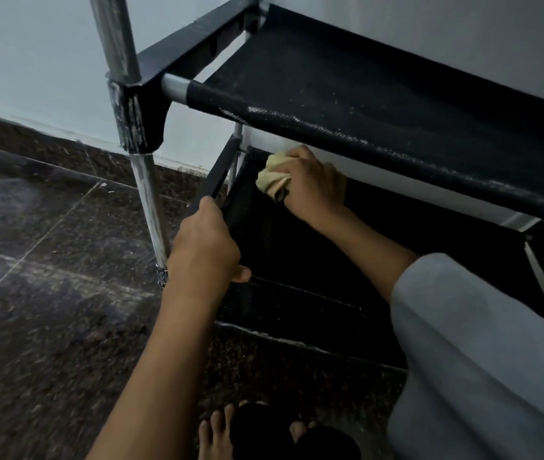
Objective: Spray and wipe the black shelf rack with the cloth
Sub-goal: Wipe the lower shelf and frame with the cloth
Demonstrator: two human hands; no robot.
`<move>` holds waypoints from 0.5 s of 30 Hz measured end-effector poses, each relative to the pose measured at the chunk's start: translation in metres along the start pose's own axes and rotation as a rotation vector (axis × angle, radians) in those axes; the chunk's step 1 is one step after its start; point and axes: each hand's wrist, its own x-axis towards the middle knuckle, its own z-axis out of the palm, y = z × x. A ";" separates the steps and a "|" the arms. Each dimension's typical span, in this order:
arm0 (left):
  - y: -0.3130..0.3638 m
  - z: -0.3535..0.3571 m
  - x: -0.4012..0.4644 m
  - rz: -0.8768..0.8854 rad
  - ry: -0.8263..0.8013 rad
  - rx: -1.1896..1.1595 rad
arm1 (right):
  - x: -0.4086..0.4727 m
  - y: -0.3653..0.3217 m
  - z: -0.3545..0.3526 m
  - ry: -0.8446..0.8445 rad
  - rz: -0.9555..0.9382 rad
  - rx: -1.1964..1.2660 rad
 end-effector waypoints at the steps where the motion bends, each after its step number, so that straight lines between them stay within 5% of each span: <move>1: -0.001 0.000 0.000 0.004 0.004 0.001 | -0.005 -0.003 -0.002 -0.038 -0.009 0.005; 8: -0.006 0.003 0.006 0.001 0.043 -0.035 | -0.089 -0.011 -0.023 -0.258 -0.428 0.018; 15: -0.007 0.001 0.002 0.031 0.011 -0.016 | -0.123 0.041 -0.022 -0.229 -0.318 0.115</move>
